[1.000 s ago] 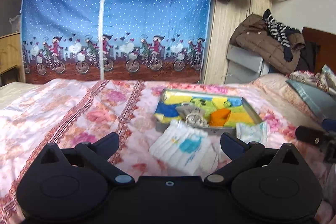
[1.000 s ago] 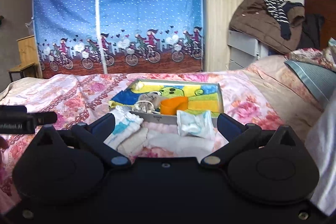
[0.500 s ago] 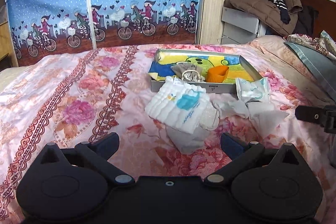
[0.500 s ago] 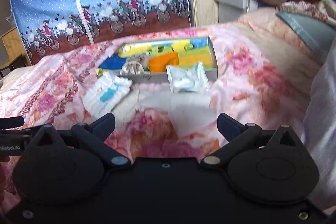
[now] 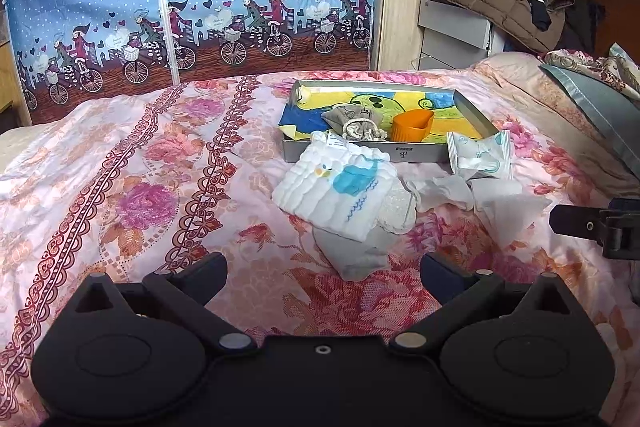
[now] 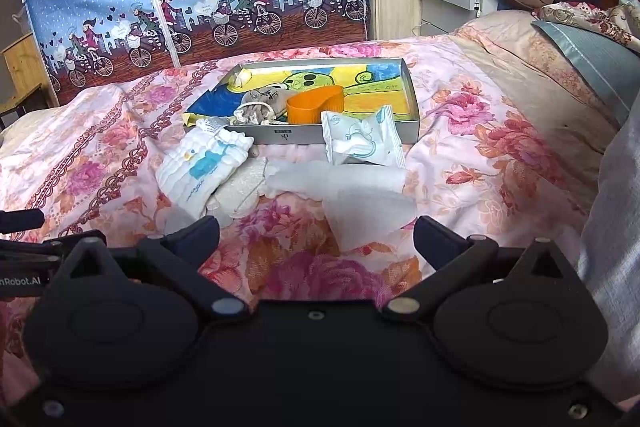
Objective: Organize soft objects
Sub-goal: 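Grasp the grey cloth with the left tool while the right tool grasps a white tissue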
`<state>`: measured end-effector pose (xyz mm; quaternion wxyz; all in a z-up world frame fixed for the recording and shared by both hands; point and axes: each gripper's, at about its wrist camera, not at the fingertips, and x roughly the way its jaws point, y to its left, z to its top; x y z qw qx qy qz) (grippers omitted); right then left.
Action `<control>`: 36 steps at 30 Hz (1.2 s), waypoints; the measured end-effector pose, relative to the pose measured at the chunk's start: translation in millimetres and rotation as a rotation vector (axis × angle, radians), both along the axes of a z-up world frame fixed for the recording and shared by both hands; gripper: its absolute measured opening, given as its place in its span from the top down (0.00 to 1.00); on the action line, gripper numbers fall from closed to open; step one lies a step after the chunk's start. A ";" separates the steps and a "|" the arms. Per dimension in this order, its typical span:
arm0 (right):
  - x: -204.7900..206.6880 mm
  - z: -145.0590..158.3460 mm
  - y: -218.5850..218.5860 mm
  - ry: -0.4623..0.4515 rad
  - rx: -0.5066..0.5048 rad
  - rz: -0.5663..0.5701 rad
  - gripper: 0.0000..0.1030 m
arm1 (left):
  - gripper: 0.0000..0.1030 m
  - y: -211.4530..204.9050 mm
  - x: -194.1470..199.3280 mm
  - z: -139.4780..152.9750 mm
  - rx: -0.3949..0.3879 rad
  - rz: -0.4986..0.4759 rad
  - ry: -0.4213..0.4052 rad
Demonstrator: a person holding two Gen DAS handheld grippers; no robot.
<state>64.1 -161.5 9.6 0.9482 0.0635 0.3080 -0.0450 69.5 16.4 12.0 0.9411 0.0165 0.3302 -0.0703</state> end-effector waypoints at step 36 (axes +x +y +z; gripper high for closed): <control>-3.5 -0.8 -0.8 0.053 0.013 0.085 0.00 | 0.01 5.2 15.5 -10.1 -0.088 0.054 0.138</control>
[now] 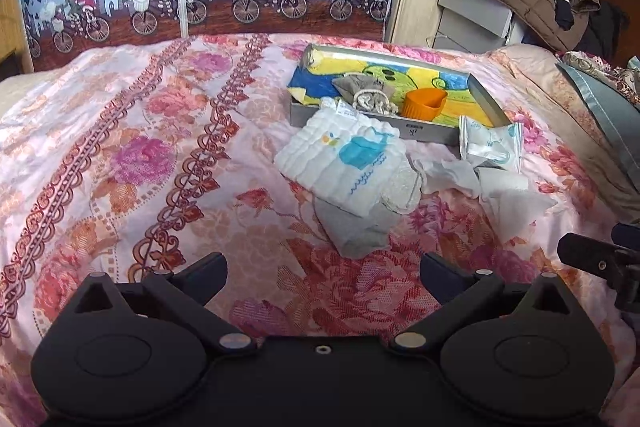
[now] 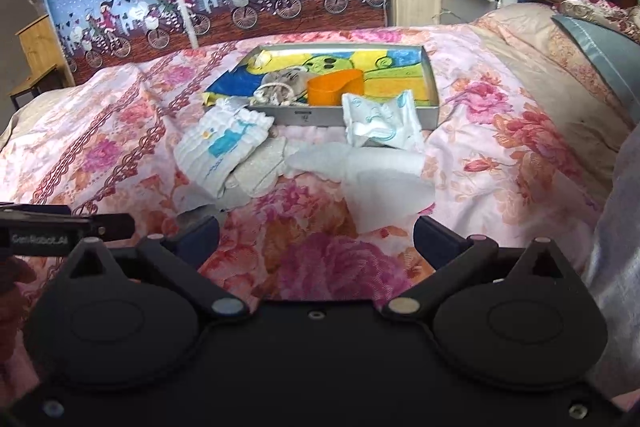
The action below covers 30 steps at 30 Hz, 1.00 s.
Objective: Organize soft objects
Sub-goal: 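Grasp the grey cloth with the left tool while the right tool grasps a white tissue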
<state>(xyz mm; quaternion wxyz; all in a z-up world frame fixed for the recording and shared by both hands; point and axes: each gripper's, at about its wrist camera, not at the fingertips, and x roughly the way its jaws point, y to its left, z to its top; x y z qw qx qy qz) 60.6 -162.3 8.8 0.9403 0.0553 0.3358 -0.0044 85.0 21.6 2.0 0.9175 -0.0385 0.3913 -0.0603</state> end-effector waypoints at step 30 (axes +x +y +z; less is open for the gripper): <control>167.9 -82.6 -60.2 0.279 -0.092 0.028 0.00 | 0.24 -24.5 106.7 -71.9 0.030 -0.173 0.147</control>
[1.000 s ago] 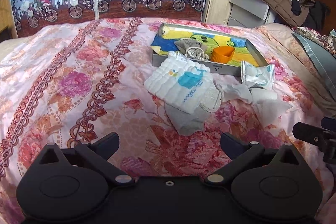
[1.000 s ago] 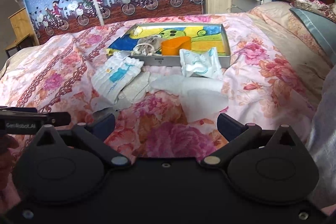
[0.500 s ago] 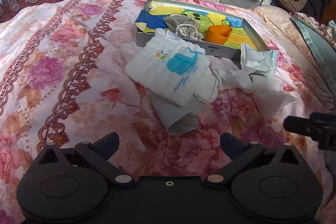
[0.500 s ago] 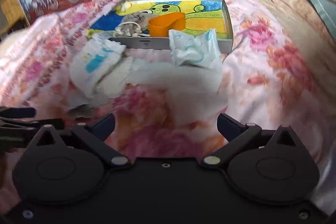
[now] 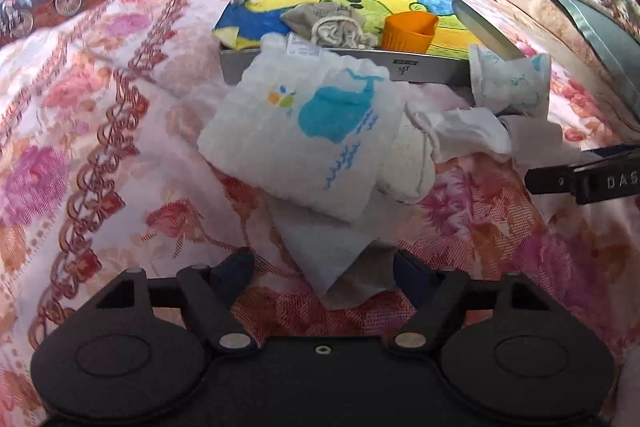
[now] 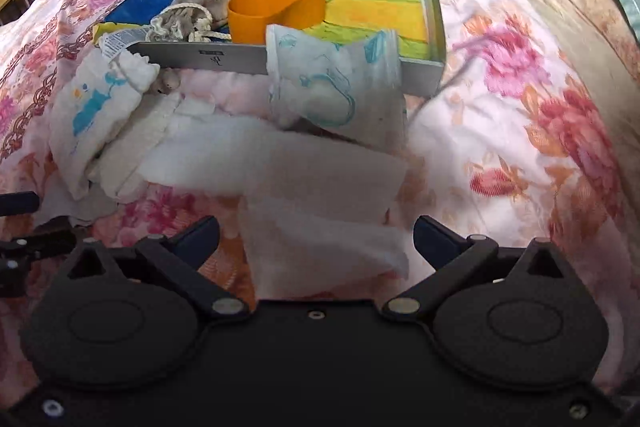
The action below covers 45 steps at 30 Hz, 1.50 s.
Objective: Organize soft objects
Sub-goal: 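Grasp the grey cloth with the left tool while the right tool grasps a white tissue, then lift the grey cloth with the left tool while the right tool lifts the tissue toward the tray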
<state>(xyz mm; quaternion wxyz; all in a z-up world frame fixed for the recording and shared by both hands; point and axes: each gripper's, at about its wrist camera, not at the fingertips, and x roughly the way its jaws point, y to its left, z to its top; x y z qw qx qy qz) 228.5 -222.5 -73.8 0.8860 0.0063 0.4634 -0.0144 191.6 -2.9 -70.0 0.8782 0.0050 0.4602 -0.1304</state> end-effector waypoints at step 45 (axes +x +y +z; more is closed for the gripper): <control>-43.9 47.4 27.1 -0.004 0.285 0.098 0.91 | 1.00 -32.8 -50.5 52.5 -0.251 -0.218 -0.140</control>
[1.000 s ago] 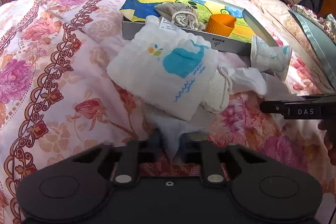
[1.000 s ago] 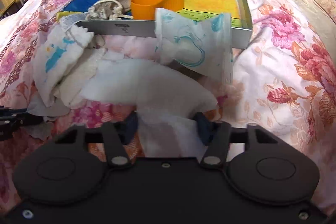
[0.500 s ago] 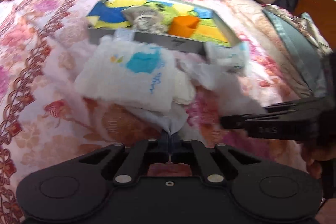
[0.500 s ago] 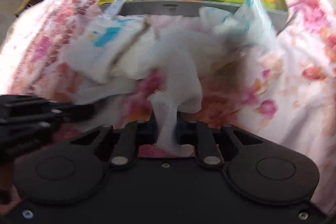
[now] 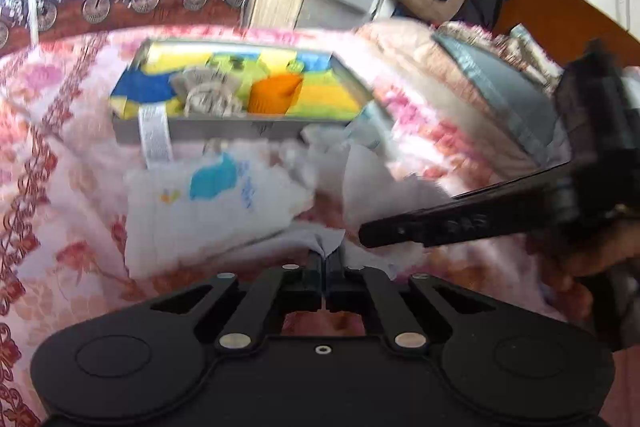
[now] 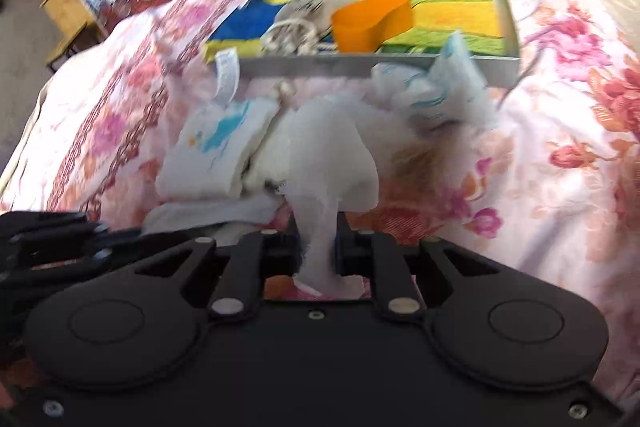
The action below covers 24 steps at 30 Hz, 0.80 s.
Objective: Organize soft objects
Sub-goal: 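Lift the grey cloth with the left tool while the right tool lifts the tissue toward the tray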
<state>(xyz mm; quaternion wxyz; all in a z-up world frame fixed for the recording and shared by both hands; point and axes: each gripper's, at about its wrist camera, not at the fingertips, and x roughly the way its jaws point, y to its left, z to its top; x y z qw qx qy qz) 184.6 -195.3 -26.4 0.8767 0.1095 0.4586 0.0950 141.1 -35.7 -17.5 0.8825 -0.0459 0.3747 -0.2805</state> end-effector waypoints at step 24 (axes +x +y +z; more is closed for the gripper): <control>18.6 57.0 -46.5 -0.514 -0.115 -0.109 0.90 | 1.00 -9.4 19.4 100.3 -0.058 0.107 -0.206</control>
